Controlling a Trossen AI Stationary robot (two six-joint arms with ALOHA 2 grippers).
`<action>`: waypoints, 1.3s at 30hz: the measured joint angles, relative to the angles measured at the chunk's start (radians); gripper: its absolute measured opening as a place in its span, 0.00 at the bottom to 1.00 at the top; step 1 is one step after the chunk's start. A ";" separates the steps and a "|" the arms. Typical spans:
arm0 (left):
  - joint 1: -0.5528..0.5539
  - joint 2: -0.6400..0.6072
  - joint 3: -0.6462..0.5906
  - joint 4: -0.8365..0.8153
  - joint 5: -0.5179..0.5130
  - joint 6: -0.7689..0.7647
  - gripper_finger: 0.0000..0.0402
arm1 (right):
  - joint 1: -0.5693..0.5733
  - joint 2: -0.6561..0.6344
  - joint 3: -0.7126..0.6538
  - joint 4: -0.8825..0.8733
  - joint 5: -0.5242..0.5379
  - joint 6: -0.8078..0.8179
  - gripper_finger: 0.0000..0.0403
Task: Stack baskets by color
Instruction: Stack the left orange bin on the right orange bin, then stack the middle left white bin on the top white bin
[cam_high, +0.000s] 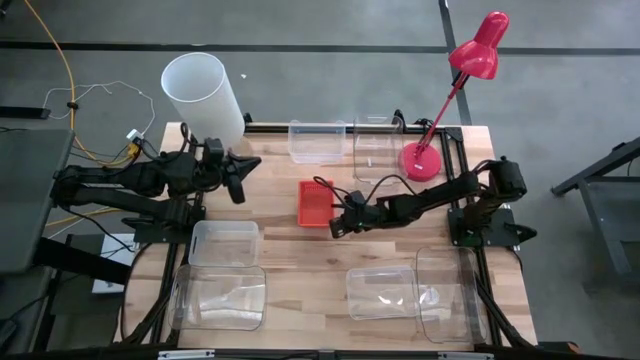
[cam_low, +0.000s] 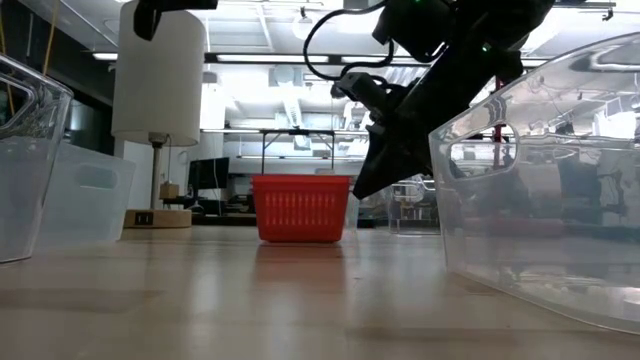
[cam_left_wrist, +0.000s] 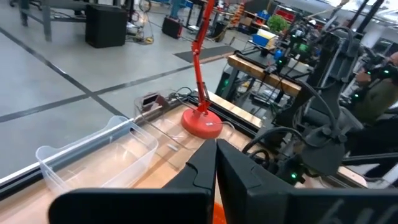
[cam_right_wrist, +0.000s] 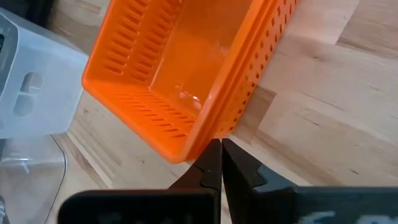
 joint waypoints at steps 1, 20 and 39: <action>0.000 0.000 0.000 0.000 -0.011 0.000 0.00 | 0.000 0.000 0.000 0.000 -0.009 -0.004 0.00; 0.000 0.142 0.175 -0.352 0.221 0.073 0.29 | -0.003 -0.475 -0.001 -0.436 0.182 -0.197 0.00; 0.000 0.486 0.180 -0.946 0.459 0.368 0.65 | -0.003 -0.463 -0.001 -0.442 0.213 -0.199 0.00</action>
